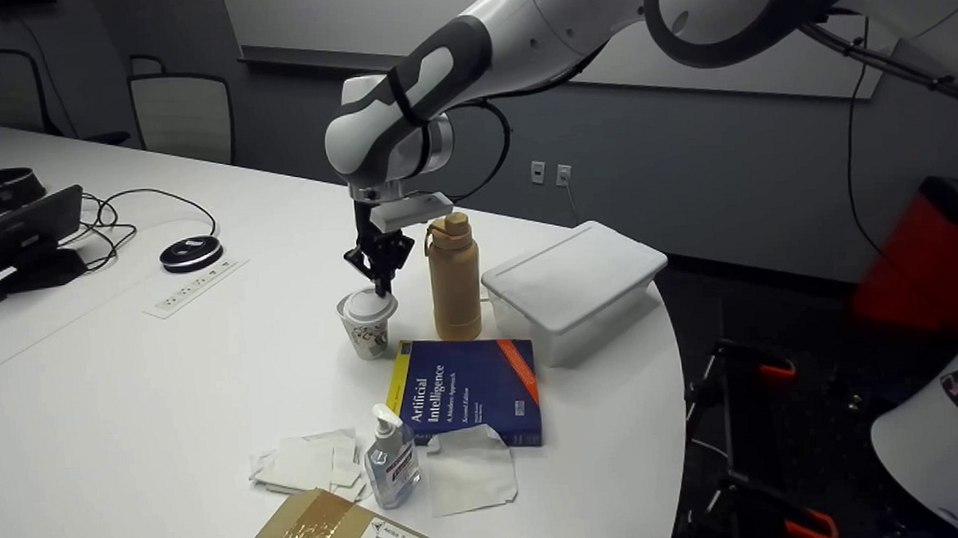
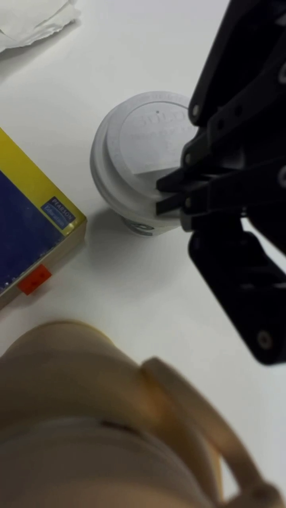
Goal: Cover the cup
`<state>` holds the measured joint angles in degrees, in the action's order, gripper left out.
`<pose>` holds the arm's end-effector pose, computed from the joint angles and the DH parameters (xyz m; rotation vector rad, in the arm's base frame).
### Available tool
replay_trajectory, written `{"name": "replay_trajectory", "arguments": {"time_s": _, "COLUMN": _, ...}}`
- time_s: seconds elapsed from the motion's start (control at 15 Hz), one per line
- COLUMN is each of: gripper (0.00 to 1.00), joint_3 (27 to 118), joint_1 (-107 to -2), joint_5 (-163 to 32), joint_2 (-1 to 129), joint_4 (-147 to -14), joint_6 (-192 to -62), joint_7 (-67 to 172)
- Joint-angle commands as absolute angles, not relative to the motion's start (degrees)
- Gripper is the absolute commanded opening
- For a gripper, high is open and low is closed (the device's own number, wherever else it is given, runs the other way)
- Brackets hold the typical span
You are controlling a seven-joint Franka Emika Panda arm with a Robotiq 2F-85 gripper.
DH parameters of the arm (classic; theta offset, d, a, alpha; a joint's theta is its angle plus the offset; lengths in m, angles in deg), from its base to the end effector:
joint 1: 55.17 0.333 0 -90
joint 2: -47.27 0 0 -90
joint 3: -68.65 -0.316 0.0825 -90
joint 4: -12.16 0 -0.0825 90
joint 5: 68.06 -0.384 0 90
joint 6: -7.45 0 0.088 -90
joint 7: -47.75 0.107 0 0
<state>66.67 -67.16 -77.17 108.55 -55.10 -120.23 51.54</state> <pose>0.7433 -0.1338 0.1302 -2.9381 0.5300 0.0095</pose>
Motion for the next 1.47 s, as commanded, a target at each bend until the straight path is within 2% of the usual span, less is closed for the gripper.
{"name": "replay_trajectory", "arguments": {"time_s": 0.0, "gripper": 0.02, "joint_3": 67.24, "joint_1": -66.7, "joint_5": -78.92, "joint_2": 105.06, "joint_4": -59.74, "joint_6": -122.06, "joint_7": 52.13}}
{"name": "replay_trajectory", "arguments": {"time_s": 1.4, "gripper": 0.02, "joint_3": 67.6, "joint_1": -66.77, "joint_5": -79.38, "joint_2": 106.24, "joint_4": -56.63, "joint_6": -120.97, "joint_7": 52.27}}
